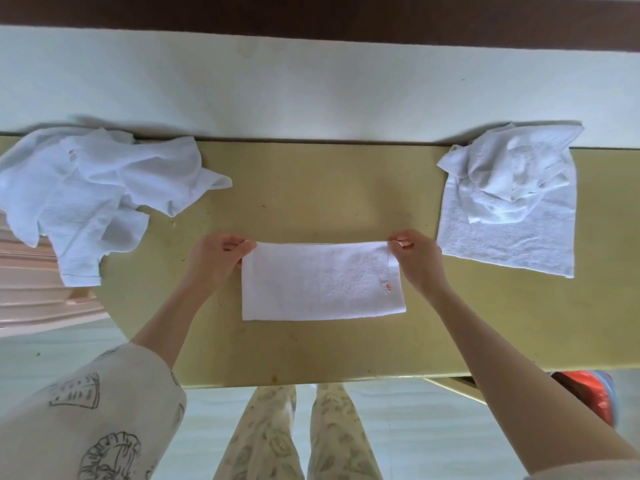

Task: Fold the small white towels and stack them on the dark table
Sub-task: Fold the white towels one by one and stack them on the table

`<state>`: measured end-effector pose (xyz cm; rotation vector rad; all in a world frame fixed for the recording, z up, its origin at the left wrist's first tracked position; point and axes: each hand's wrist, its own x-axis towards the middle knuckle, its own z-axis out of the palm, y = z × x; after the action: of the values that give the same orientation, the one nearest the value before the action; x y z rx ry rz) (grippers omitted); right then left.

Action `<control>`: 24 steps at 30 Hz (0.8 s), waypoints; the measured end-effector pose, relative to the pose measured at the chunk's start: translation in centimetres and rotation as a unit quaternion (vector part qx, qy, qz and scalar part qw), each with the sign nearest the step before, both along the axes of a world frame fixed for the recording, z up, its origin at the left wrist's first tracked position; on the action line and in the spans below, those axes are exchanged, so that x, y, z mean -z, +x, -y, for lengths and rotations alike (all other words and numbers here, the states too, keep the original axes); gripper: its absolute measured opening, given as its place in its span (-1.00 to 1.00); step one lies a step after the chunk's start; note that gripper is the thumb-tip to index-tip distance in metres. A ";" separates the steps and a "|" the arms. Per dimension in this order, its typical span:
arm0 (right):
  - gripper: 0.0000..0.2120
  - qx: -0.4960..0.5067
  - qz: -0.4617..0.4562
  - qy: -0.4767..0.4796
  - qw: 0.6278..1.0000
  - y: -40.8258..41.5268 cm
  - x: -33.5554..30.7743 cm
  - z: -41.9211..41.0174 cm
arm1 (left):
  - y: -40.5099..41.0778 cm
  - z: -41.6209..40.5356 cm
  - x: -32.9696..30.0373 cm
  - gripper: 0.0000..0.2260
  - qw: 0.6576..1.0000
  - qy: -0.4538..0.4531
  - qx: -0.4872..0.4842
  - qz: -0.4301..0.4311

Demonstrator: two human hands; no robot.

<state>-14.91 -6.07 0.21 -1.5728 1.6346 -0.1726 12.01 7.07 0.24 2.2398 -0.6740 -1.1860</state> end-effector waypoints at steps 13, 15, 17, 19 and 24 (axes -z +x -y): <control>-0.75 -0.053 -0.100 -0.124 0.986 0.4 0.9 -1.0 | -1.5 0.4 0.2 -0.82 0.992 0.033 0.001 0.125; -0.72 -0.111 -0.125 -0.247 0.954 1.0 0.8 -2.6 | -2.5 -0.5 0.1 -0.76 0.963 0.011 0.064 0.263; -0.69 -0.193 -0.109 -0.323 0.920 2.0 1.4 -5.1 | -4.4 -1.8 0.5 -0.75 0.923 -0.034 0.150 0.354; -0.66 -0.264 -0.091 -0.319 0.906 3.3 2.6 -7.8 | -6.9 -2.8 1.5 -0.70 0.899 -0.077 0.245 0.354; -0.57 -0.293 -0.121 -0.273 0.908 3.7 5.6 -8.5 | -8.9 -3.3 5.0 -0.59 0.857 -0.088 0.357 0.360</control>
<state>-11.22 2.41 -5.44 -2.5376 1.2648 -0.1179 3.14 10.39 -4.80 2.3003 -1.9477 -0.4495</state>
